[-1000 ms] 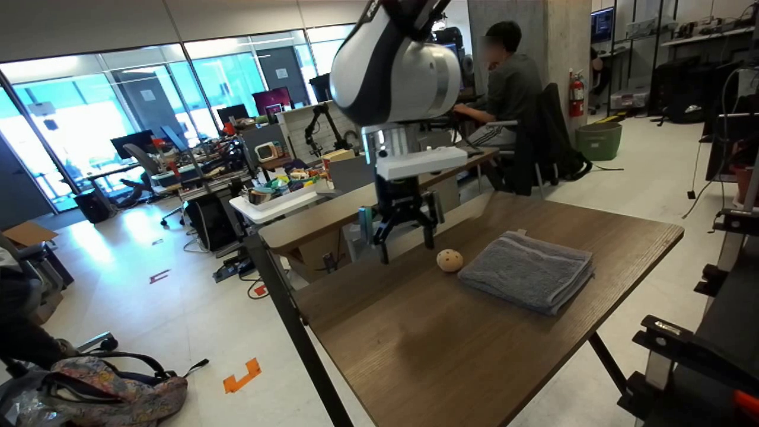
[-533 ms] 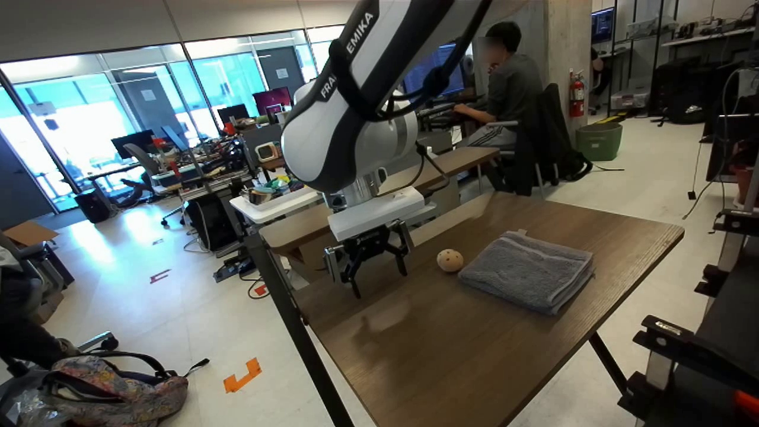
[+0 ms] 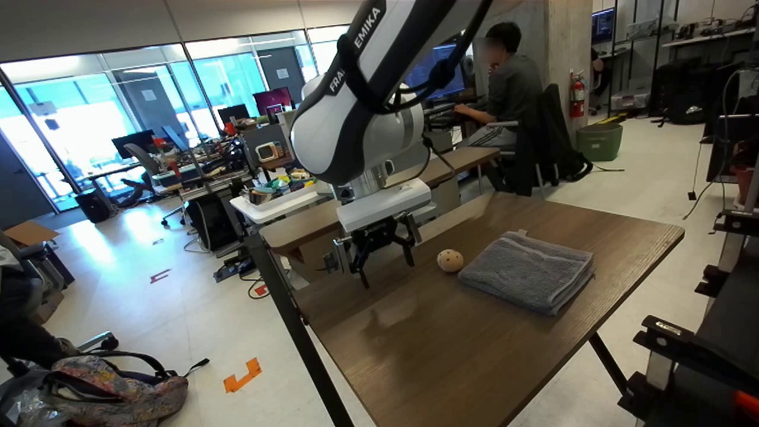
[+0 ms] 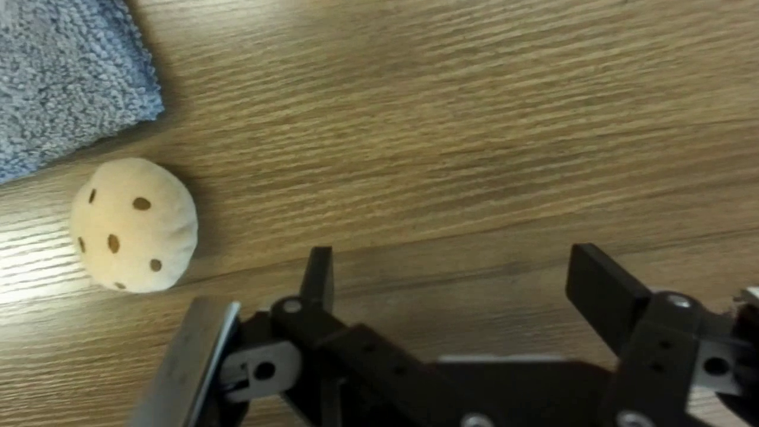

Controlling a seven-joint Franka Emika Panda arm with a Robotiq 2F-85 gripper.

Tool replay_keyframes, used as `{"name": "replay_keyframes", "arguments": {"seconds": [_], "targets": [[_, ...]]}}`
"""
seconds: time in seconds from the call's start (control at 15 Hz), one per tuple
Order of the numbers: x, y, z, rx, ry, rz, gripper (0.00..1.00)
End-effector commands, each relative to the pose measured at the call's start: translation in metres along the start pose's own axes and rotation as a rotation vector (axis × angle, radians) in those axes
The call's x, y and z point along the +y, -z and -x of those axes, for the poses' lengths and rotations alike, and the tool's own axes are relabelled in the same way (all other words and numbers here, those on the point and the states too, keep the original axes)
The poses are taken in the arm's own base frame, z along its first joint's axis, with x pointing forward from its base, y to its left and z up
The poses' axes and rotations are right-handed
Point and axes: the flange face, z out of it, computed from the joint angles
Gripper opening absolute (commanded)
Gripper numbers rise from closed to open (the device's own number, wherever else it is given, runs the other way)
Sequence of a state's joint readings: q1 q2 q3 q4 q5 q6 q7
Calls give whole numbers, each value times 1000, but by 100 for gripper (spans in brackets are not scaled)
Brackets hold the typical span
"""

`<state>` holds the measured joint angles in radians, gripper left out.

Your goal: Move the cookie to the left then use the grey towel to wipe the table.

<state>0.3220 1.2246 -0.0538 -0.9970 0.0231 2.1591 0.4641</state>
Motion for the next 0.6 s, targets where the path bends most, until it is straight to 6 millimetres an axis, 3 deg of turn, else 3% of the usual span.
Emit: {"name": "replay_keyframes", "arguments": {"seconds": [0.0,0.07,0.2,0.53], "targets": [[20,25,4,-4,-19,5,100],[9,9,-2,3,-11,9,100],[15,17,-2,-2,-19,10,100],[37,4,-10,71,-90,64,100]]}}
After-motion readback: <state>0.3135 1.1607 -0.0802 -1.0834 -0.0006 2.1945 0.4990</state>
